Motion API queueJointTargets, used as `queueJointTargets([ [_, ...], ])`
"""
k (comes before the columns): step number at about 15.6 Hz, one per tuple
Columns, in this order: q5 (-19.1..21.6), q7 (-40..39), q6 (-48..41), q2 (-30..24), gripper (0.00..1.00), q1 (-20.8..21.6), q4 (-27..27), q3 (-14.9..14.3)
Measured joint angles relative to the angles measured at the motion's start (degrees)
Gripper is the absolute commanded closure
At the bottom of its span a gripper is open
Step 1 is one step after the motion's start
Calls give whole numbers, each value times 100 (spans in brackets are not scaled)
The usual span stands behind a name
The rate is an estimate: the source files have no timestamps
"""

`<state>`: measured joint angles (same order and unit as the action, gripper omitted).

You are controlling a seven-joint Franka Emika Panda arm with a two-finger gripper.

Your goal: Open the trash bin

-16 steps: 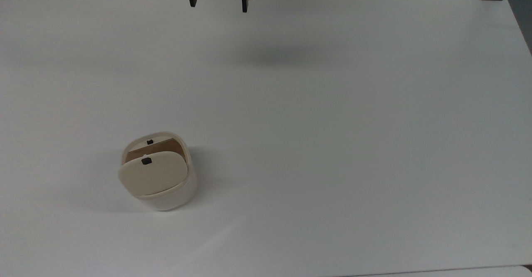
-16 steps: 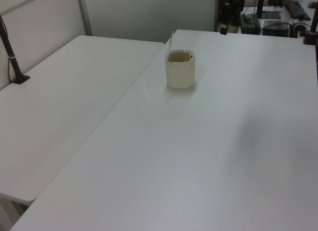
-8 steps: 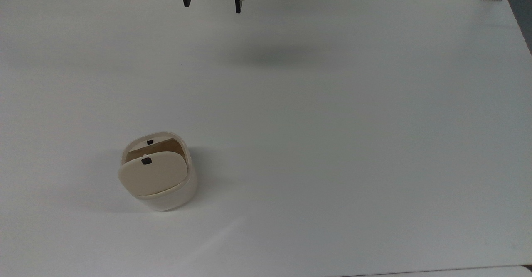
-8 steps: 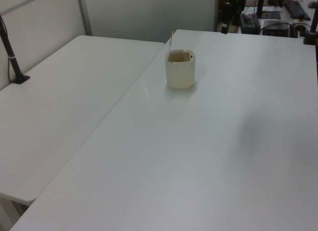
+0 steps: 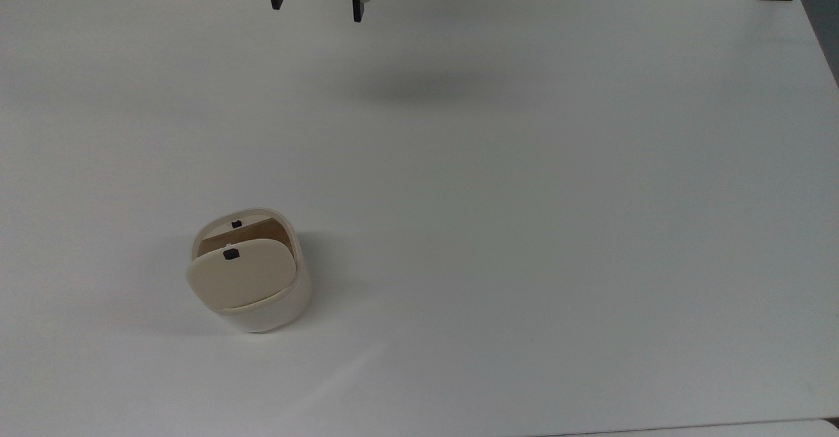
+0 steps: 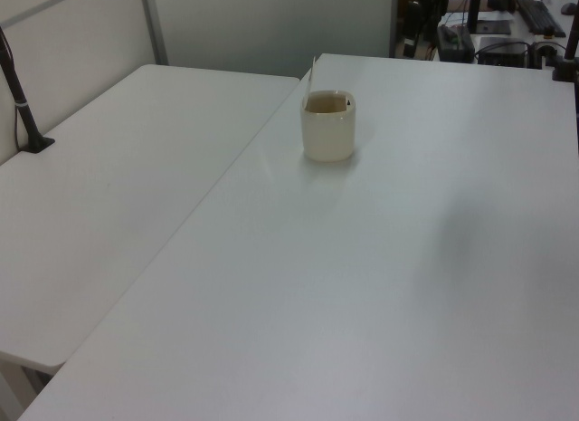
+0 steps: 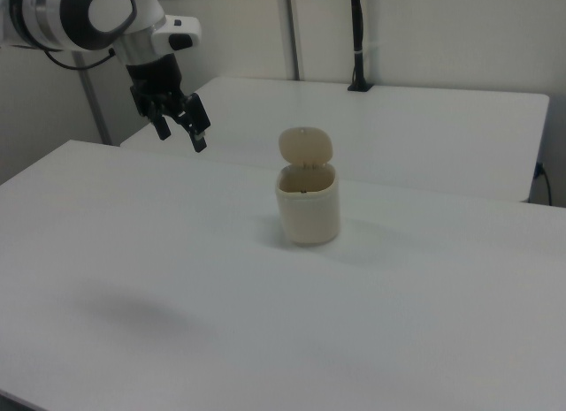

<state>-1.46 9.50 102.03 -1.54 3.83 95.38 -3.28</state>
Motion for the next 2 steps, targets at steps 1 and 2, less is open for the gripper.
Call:
queueJointTargets([
  [1,0,0,0,0,0,0,0,-16],
  [2,0,-1,0,0,0,0,0,-20],
])
